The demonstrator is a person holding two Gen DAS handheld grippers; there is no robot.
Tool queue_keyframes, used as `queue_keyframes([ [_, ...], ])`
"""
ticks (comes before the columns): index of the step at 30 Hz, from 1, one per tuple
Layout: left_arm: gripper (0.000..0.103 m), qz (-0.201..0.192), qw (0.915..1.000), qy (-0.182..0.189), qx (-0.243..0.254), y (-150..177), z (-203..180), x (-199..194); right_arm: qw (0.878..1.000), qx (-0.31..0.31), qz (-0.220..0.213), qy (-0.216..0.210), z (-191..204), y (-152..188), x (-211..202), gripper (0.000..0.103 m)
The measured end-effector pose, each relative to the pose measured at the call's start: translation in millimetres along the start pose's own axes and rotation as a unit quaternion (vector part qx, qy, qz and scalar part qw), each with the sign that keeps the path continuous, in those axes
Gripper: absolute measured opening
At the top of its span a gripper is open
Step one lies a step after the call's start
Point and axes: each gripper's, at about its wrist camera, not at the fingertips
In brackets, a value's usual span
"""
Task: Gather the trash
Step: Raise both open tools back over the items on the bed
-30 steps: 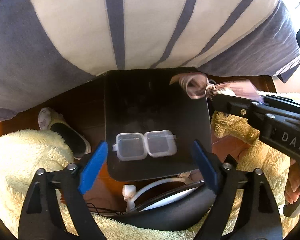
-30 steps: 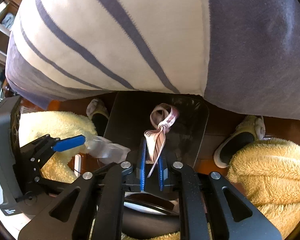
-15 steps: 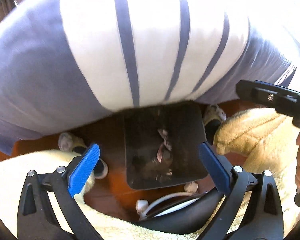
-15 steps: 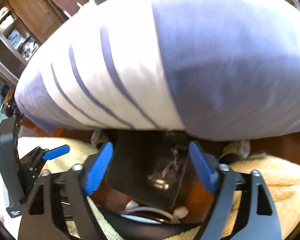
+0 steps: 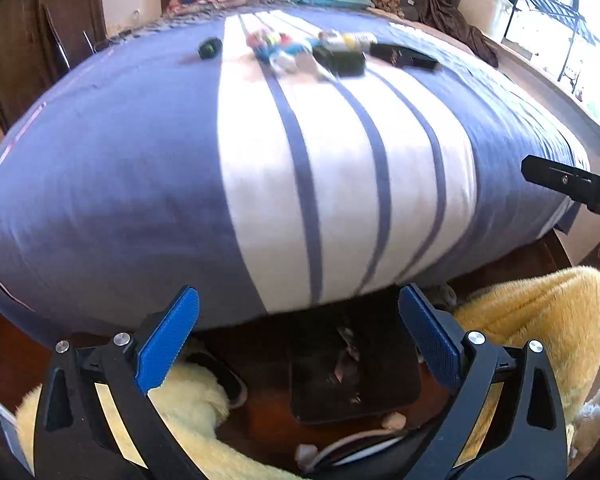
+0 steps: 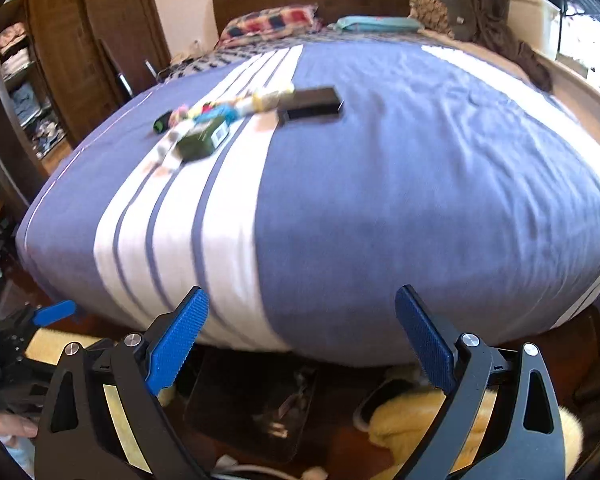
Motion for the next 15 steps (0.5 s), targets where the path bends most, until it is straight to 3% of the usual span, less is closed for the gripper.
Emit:
queue_keyframes([
  [15, 0.092, -0.054, 0.9983, -0.018, -0.010, -98.3, 26.8, 17.8, 0.999, -0.003, -0.040, 0.014, 1.4, -92.9, 31.2, 0.095],
])
Point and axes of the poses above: each gripper's, at about its wrist camera, not at the fingertips, and x roughly the way its jaws point, z to its left, y to its underside, and after that the axes turned 3 degrees about -y, right-handed
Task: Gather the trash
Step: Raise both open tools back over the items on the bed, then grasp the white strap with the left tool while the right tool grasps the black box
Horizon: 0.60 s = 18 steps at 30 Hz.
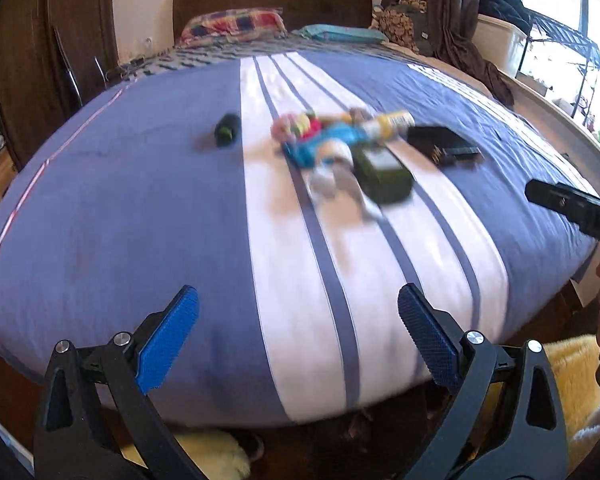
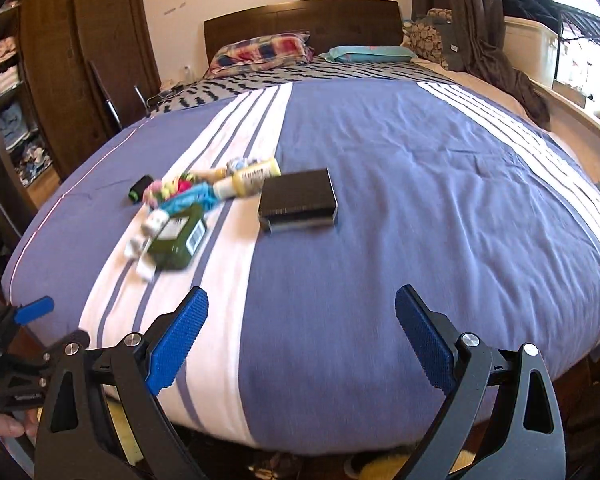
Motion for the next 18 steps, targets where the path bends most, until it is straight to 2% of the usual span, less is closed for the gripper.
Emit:
queue_keyframes([
  [5, 0.074, 0.002, 1.0000, 0.000, -0.001, -29.3, 4.9, 24.3, 1.000, 0.002, 0.002, 0.002, -0.9, -21.0, 23.4, 0.095],
  [9, 0.056, 0.014, 0.9998, 0.012, 0.003, -42.5, 7.4, 42.2, 1.000, -0.004, 0.001, 0.005, 1.8, -36.3, 41.6, 0.095],
  [18, 0.032, 0.030, 0.9989, 0.032, 0.014, -58.4, -0.6, 72.2, 1.000, -0.020, 0.011, 0.013, 9.2, -59.5, 81.1, 0.095],
])
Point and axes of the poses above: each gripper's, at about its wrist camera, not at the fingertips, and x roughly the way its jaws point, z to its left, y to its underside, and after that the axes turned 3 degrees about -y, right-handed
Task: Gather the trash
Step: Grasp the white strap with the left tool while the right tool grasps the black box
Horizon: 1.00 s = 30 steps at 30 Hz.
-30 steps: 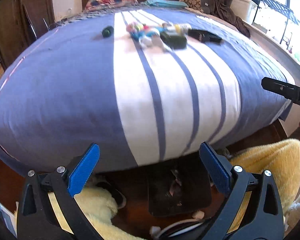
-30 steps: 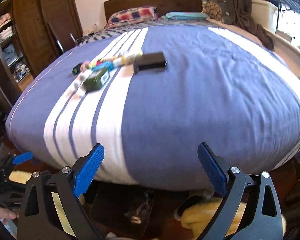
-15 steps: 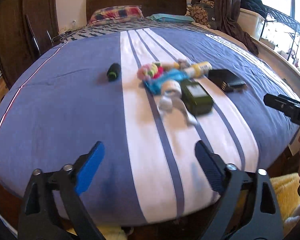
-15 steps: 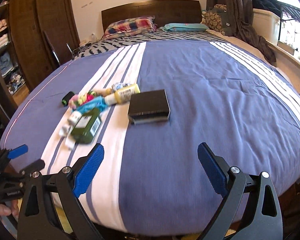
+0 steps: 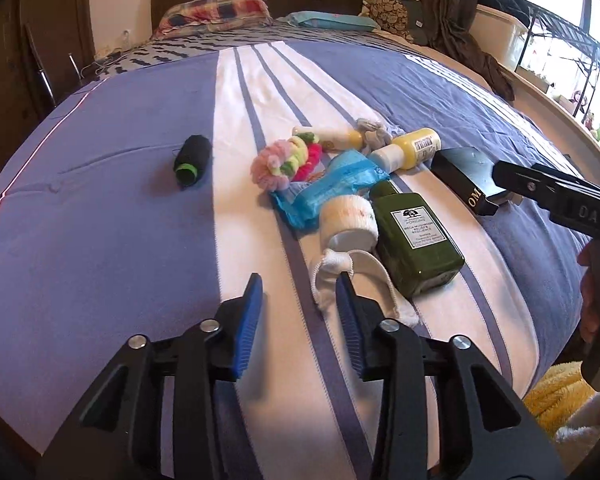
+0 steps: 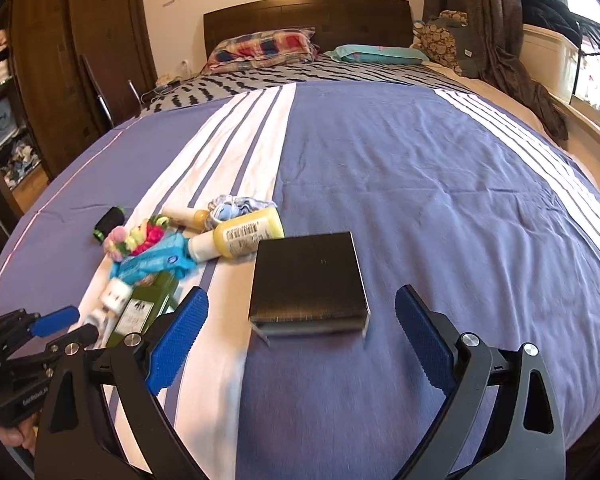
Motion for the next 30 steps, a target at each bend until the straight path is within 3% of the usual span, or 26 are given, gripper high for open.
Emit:
queue_keyframes([
  [5, 0.026, 0.007, 0.9999, 0.014, 0.001, -5.5, -2.2, 10.2, 0.999, -0.015, 0.025, 0.025, 2.6, -4.8, 25.8, 0.095],
  [11, 0.013, 0.010, 0.9998, 0.018, 0.005, -6.0, -4.7, 17.3, 0.998, -0.027, 0.056, 0.026, 4.8, 0.0, 49.7, 0.094],
  [13, 0.008, 0.010, 0.9998, 0.016, 0.009, -5.7, -6.8, 16.7, 0.998, -0.025, 0.053, 0.021, 2.6, 2.2, 49.3, 0.079],
  [15, 0.003, 0.010, 0.9997, 0.018, 0.010, -4.8, -7.3, 15.4, 0.998, -0.023, 0.048, 0.018, 1.0, 2.3, 45.3, 0.072],
  [22, 0.001, 0.003, 0.9998, 0.016, 0.009, 2.9, -10.2, -0.5, 0.999, -0.020, 0.036, 0.006, -2.7, 8.2, 23.7, 0.072],
  [30, 0.001, -0.027, 0.9996, 0.001, -0.007, 19.6, -5.3, -48.7, 1.000, -0.022, -0.002, -0.008, 2.8, 15.6, -29.4, 0.072],
])
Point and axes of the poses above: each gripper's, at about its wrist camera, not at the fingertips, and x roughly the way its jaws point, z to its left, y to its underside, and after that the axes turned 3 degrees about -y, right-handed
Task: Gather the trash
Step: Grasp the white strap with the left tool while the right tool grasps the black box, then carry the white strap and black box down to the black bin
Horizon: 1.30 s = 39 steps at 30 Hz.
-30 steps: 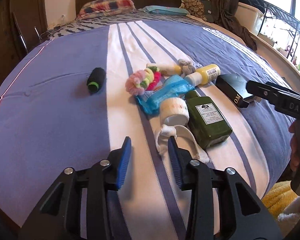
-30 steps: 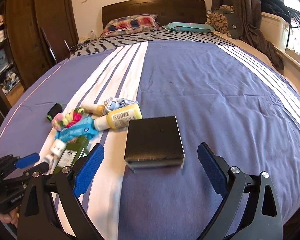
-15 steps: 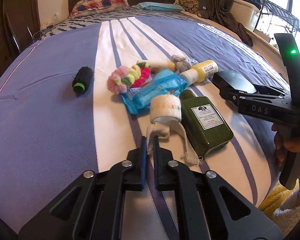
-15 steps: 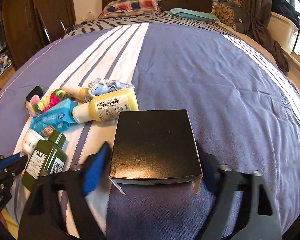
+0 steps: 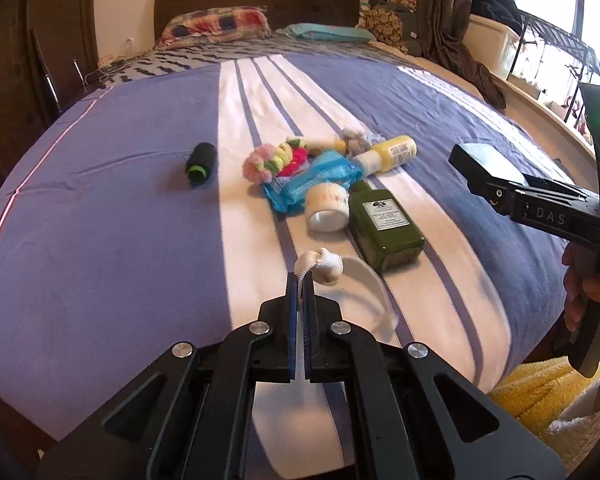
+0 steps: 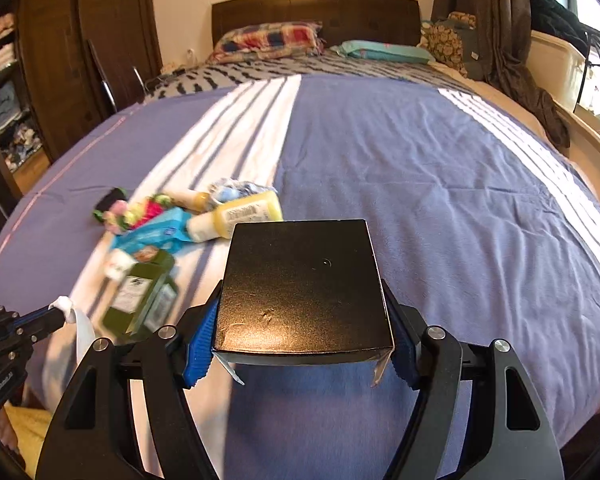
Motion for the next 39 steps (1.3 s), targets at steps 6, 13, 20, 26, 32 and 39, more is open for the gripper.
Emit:
queue_keyframes([
  [6, 0.001, -0.035, 0.9994, 0.001, 0.000, 8.1, -3.8, -47.6, 0.999, -0.010, -0.032, -0.018, 17.2, 10.1, -49.2, 0.072],
  [13, 0.001, -0.065, 0.9979, 0.008, 0.003, 25.7, -11.3, -92.8, 0.998, -0.017, -0.057, -0.030, 31.9, 28.8, -96.5, 0.072],
  [20, 0.001, -0.087, 0.9960, 0.021, 0.009, 46.0, -21.9, -127.5, 0.996, -0.026, -0.069, -0.048, 46.0, 55.9, -128.0, 0.072],
  [26, 0.001, -0.090, 0.9952, 0.036, 0.011, 67.2, -30.1, -142.5, 0.996, -0.029, -0.061, -0.062, 55.0, 80.0, -137.3, 0.072],
  [32, 0.001, -0.071, 0.9960, 0.052, 0.014, 92.4, -40.1, -139.1, 0.996, -0.027, -0.038, -0.074, 60.6, 104.8, -133.5, 0.072],
  [39, 0.001, -0.028, 0.9971, 0.069, 0.016, 124.4, -51.0, -118.6, 0.996, -0.019, -0.003, -0.082, 60.0, 133.2, -123.1, 0.072],
])
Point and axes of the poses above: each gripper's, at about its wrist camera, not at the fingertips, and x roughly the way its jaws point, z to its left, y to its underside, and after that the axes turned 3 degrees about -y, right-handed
